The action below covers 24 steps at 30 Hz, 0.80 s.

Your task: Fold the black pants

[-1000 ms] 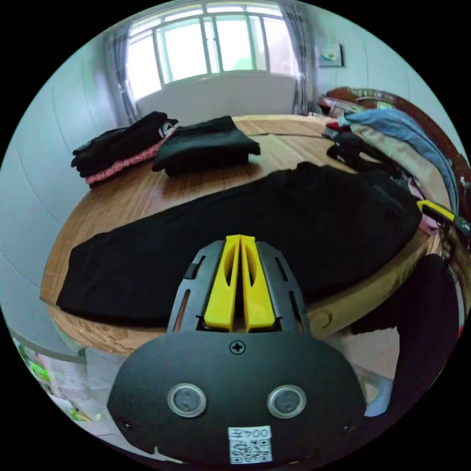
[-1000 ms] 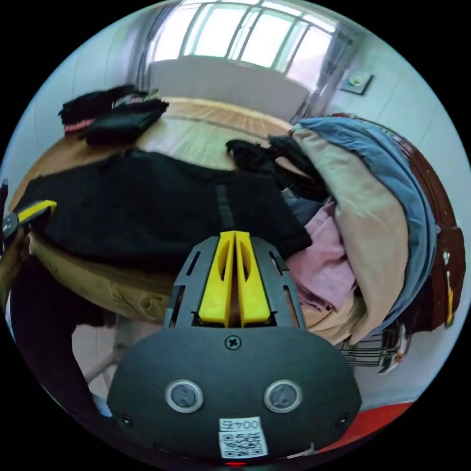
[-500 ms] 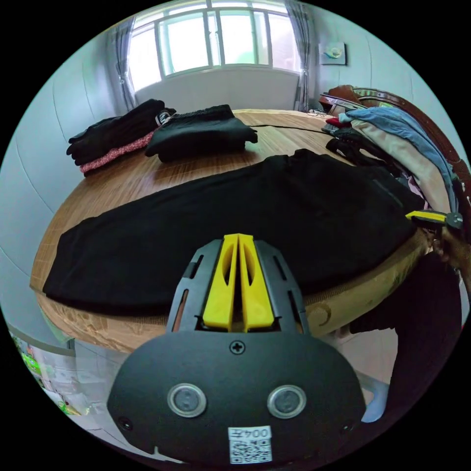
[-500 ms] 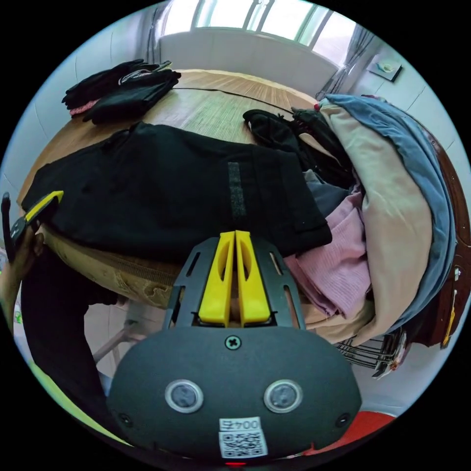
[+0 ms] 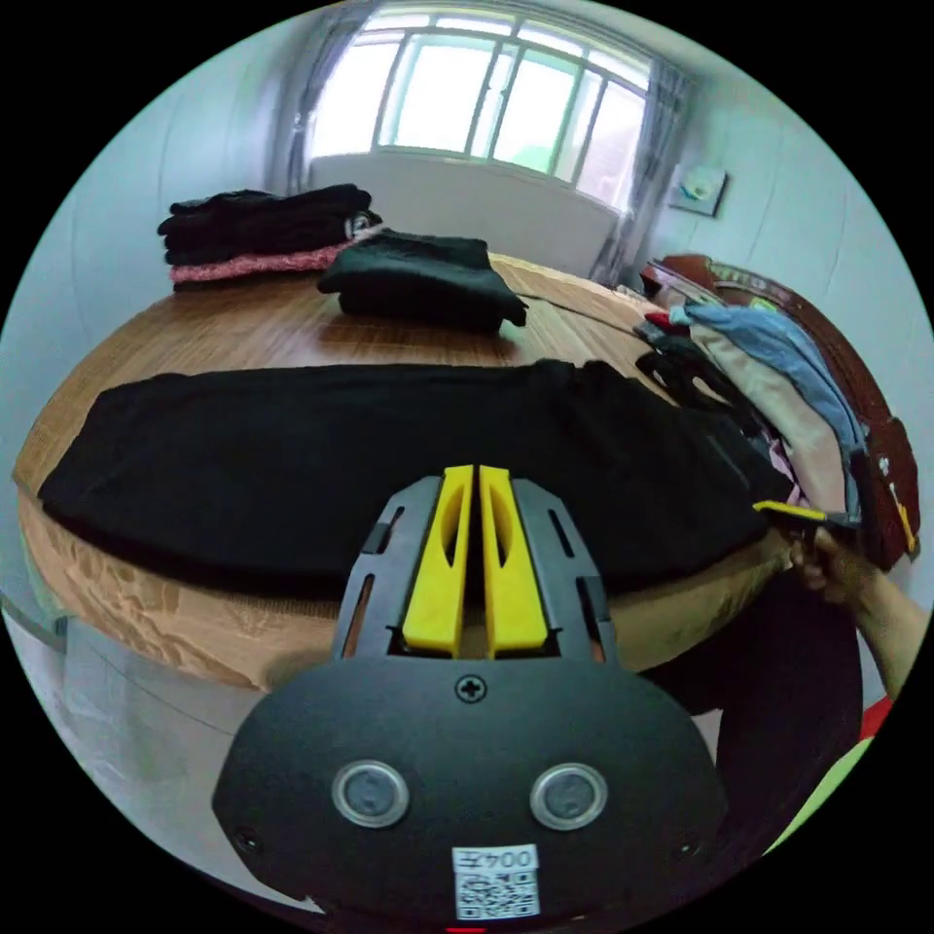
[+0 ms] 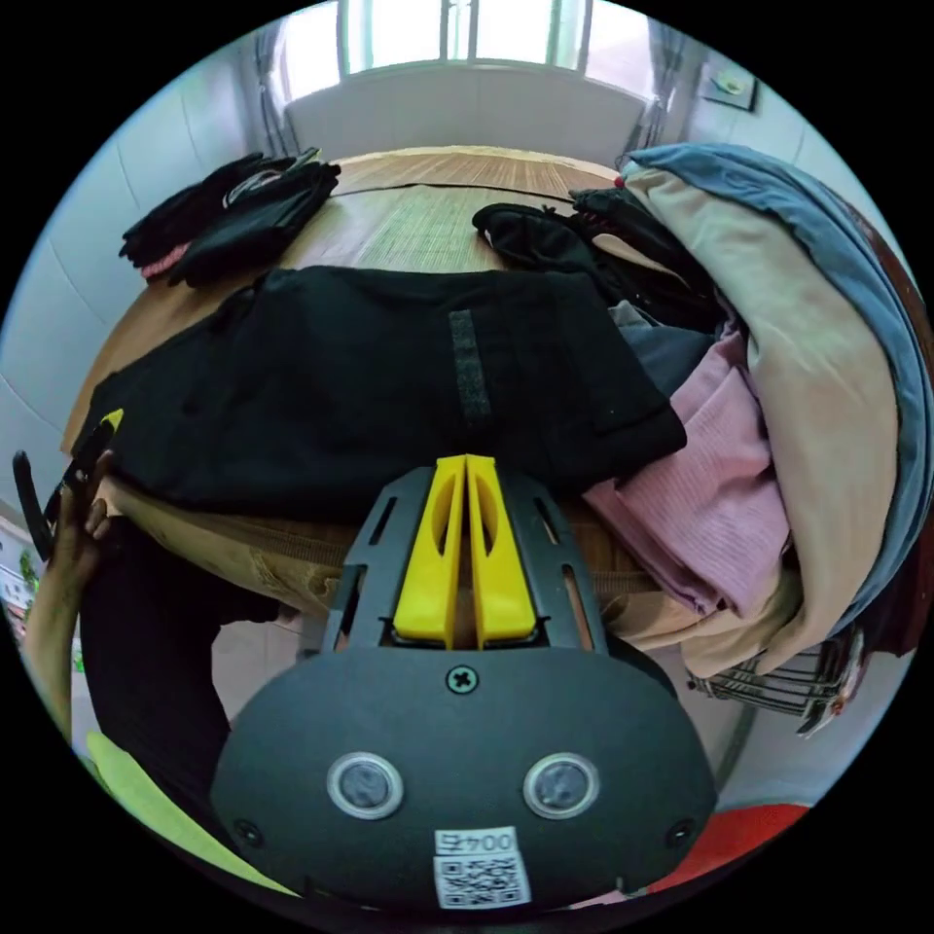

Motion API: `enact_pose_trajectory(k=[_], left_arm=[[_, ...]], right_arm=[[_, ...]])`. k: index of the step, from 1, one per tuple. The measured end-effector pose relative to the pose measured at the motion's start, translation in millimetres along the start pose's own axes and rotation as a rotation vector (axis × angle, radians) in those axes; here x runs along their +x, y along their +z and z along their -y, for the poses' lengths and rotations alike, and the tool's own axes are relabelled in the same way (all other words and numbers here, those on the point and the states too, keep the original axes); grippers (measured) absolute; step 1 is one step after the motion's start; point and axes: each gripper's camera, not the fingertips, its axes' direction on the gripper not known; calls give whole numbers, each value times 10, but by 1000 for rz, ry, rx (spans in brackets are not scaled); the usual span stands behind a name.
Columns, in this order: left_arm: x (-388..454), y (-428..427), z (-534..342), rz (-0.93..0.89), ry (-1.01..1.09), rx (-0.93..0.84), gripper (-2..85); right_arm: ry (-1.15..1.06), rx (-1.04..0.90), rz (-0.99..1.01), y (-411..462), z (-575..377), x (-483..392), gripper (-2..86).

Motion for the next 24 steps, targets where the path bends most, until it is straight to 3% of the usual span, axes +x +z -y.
enact_pose_trajectory(k=[6,9,12,14,18,24], left_arm=[[-1950,-1026,-565,76,-519,252,11],[-3299,-1448,-1057,163,-779,276,6],[-4292,-1658,-1446,105,-925,275,5],[-4624,-1680,-1507,103,-915,251,6],[-4784,-1545,-1288,382,-572,113,10],[-5218,-1346,-1411,335,-527,141,8]], right_arm=[[70,54,24,-16,-114,176,-7],[51,64,-13,-17,-141,175,-7],[73,64,8,-15,-150,276,-7],[106,64,59,-11,-159,411,-7],[150,53,132,-2,-167,612,-7],[194,45,198,19,-198,857,-6]])
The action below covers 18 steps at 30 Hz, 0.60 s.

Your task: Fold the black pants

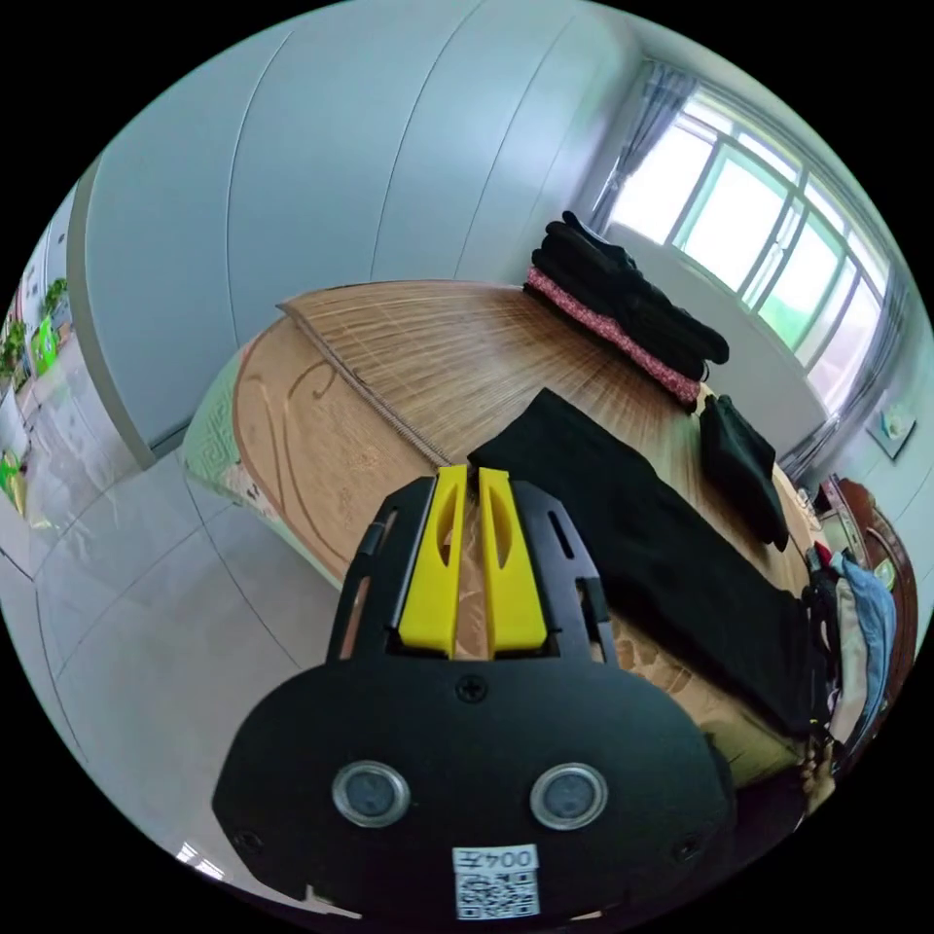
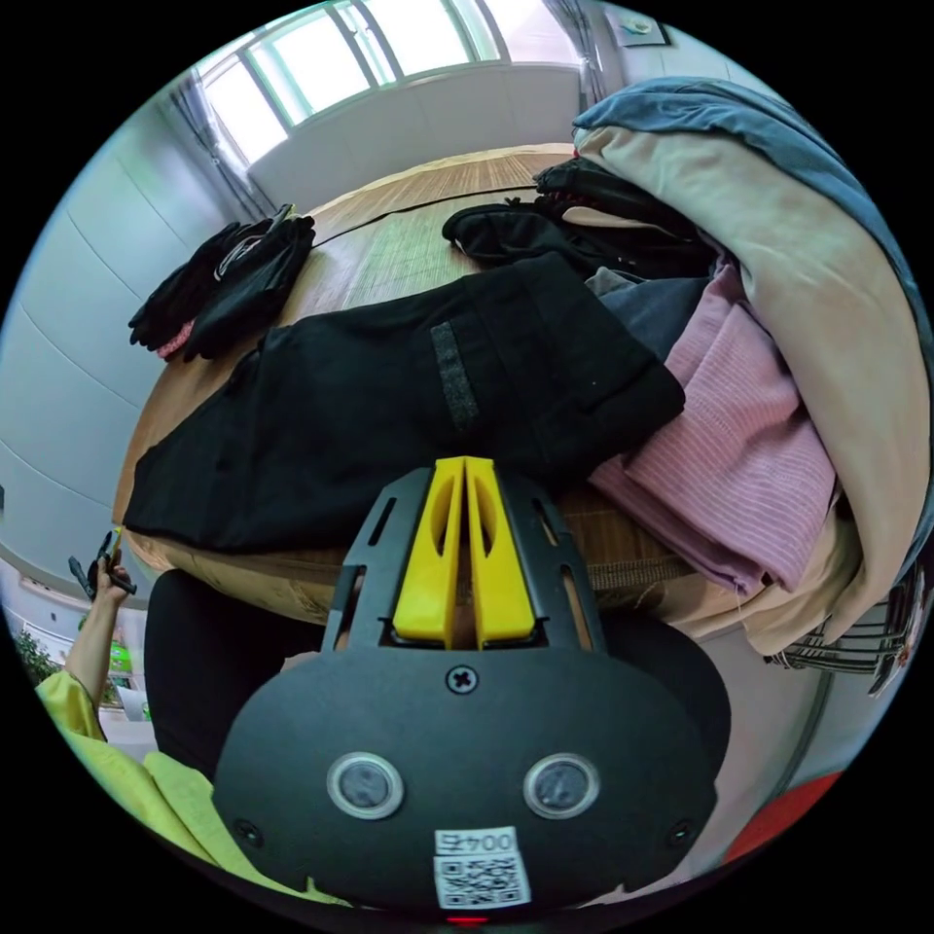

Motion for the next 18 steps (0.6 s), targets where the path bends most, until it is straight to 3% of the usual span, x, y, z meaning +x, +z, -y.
enact_pose_trajectory(k=[7,18], left_arm=[[-675,325,-171,-197,-134,13,5],[-1019,541,-585,-281,-112,28,19]], right_arm=[[37,-11,37,-18,17,209,-6],[54,-14,42,-27,25,371,-8]])
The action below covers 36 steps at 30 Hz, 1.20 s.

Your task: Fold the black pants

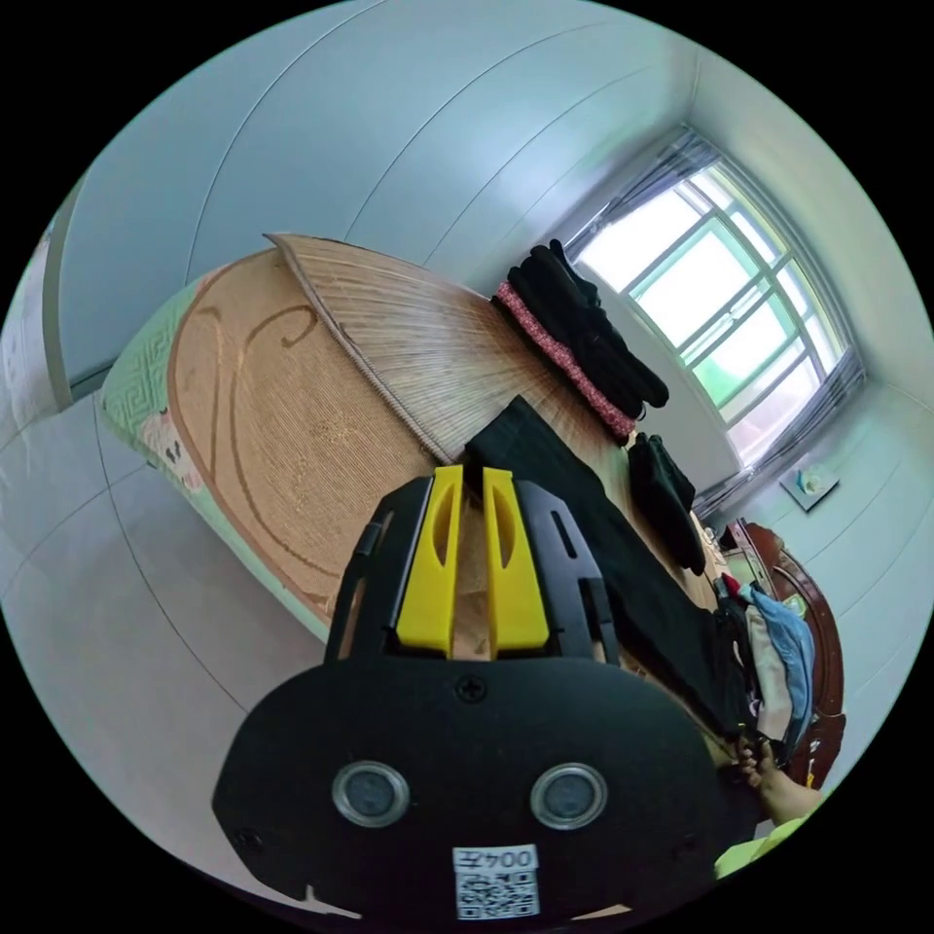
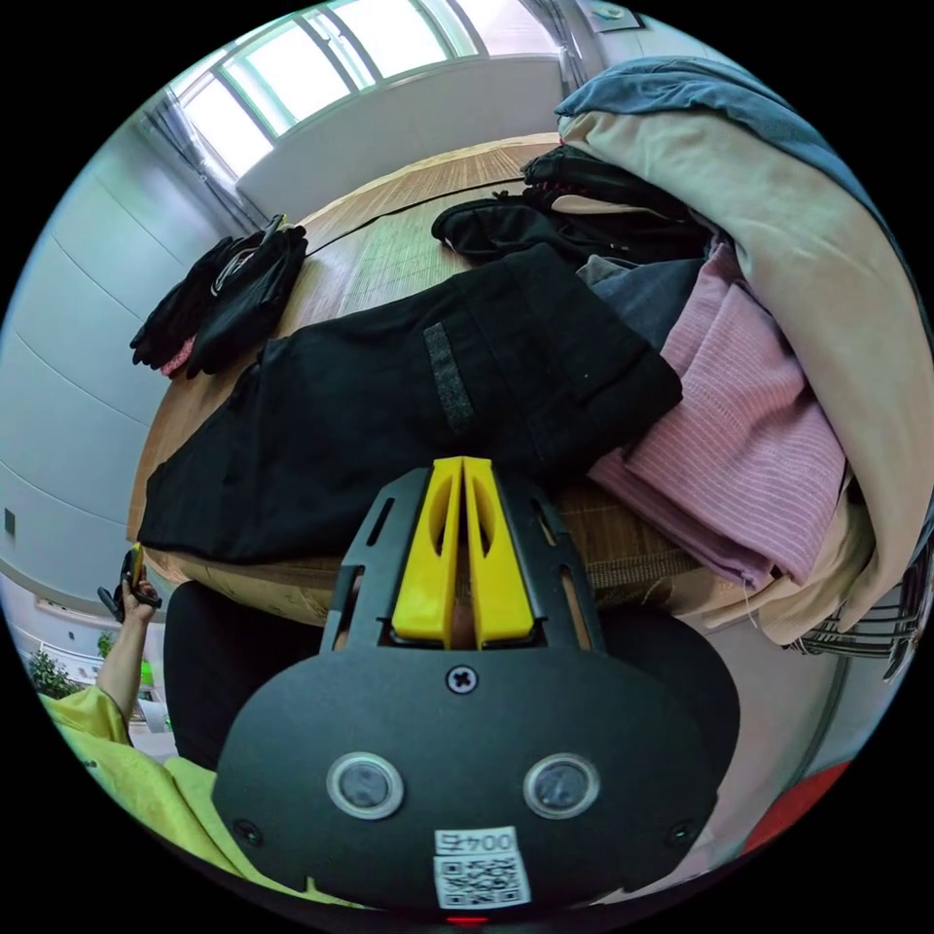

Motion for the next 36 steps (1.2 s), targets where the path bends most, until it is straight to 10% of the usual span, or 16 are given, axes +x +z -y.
enact_pose_trajectory(k=[36], left_arm=[[445,170,-478,248,183,25,38]], right_arm=[[10,11,3,30,-8,112,-7]])
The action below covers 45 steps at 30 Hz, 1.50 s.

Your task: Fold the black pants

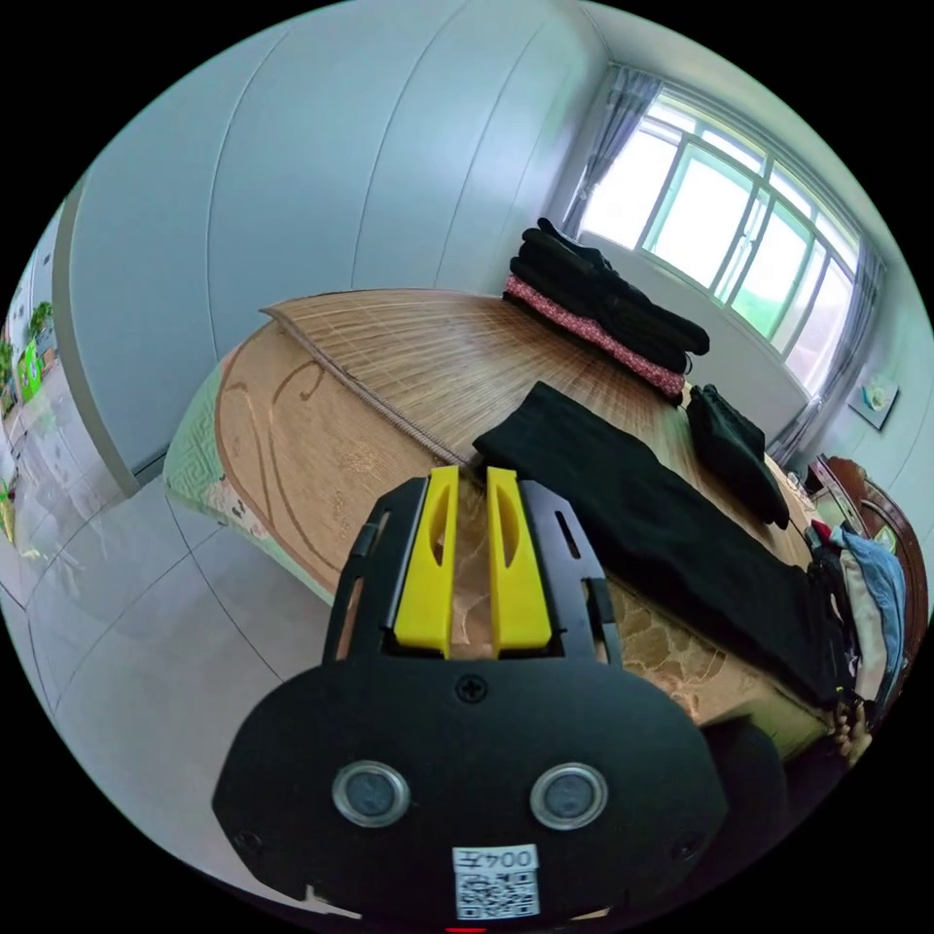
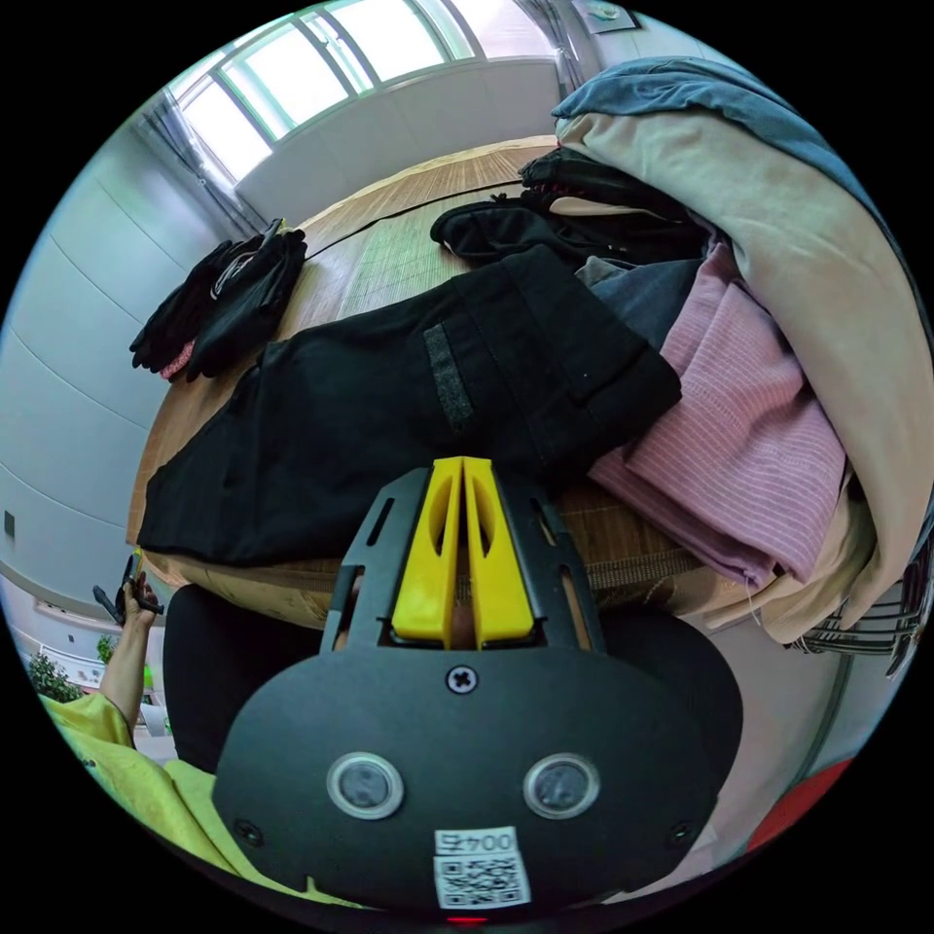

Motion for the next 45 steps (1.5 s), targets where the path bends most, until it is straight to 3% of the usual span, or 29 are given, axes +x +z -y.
enact_pose_trajectory(k=[16,22,45], left_arm=[[611,-89,57,212,126,-16,26],[670,-244,1,167,70,62,53],[852,-206,318,130,63,27,85]], right_arm=[[2,1,5,30,4,-49,-8],[3,2,7,41,8,-75,-7],[4,4,8,70,37,-195,-7]])
